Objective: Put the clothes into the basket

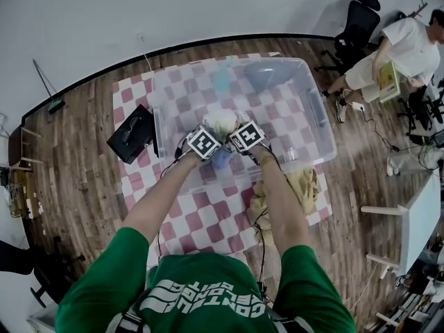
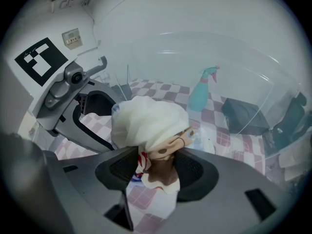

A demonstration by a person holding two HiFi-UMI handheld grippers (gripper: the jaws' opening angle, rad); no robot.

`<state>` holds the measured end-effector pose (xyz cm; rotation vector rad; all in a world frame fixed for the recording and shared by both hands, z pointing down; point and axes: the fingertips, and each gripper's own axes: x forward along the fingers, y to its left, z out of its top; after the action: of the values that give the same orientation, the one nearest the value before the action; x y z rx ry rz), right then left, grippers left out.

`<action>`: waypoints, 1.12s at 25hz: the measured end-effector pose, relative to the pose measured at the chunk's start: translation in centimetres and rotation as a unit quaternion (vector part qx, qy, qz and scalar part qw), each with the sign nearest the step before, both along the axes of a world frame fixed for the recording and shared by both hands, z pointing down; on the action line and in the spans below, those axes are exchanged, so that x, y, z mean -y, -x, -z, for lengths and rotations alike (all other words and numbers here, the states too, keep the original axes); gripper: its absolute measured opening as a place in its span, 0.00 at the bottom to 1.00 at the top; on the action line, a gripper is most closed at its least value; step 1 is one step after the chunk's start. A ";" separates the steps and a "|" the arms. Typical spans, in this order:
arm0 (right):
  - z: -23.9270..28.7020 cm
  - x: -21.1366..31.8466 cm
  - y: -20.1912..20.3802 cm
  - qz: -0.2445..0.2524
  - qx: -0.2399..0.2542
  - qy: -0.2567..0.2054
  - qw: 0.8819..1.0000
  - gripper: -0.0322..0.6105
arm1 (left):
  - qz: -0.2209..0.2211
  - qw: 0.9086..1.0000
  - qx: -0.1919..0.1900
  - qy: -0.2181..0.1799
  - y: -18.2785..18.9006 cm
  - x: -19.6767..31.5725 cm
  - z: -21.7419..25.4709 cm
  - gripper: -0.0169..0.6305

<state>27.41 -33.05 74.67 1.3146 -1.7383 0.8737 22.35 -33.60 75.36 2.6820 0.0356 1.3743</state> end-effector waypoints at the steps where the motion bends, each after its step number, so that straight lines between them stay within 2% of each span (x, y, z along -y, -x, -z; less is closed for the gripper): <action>1: -0.1 -0.2 -0.2 -0.002 -0.002 0.004 1.000 0.40 | 0.004 1.000 0.005 -0.006 0.2 0.2 0.0 0.44; 5: 0.0 -0.3 -1.1 -0.019 -0.011 0.004 1.000 0.42 | 0.013 0.999 -0.001 -0.037 0.1 1.3 1.3 0.47; 9: 0.9 -0.1 -1.6 -0.031 -0.019 -0.013 0.999 0.42 | 0.016 0.999 -0.019 -0.031 -0.4 1.3 2.3 0.47; 12: 2.5 0.4 -2.4 -0.036 -0.042 -0.040 0.998 0.42 | 0.021 0.998 -0.037 -0.040 -0.6 1.6 3.8 0.47; 15: 5.0 0.7 -3.6 -0.049 -0.065 -0.081 0.993 0.42 | 0.024 0.996 -0.076 -0.040 -1.3 1.6 5.8 0.47; 16: 5.9 0.8 -4.2 -0.056 -0.076 -0.097 0.991 0.38 | 0.026 0.995 -0.092 -0.043 -1.6 1.7 6.7 0.47; 17: 6.8 0.7 -4.7 -0.063 -0.089 -0.113 0.988 0.28 | 0.027 0.993 -0.106 -0.047 -1.8 1.8 7.5 0.45; 18: 7.8 0.6 -5.1 -0.068 -0.102 -0.127 0.984 0.18 | 0.030 0.991 -0.120 -0.052 -2.0 1.9 8.4 0.41; 23: 14.8 -0.1 -5.7 -0.077 -0.145 -0.208 0.964 0.07 | 0.045 0.978 -0.195 -0.067 -2.3 2.0 14.8 0.12; 25: 17.6 -0.8 -4.8 -0.065 -0.144 -0.236 0.959 0.06 | 0.050 0.970 -0.226 -0.071 -2.1 1.6 17.2 0.05; 28: 21.1 -2.0 -2.9 -0.056 -0.130 -0.275 0.951 0.06 | 0.051 0.961 -0.261 -0.069 -1.5 0.4 20.5 0.03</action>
<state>30.36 -31.10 53.55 1.8106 -1.7672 0.2475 23.85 -34.04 54.88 3.0326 -0.1527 0.6302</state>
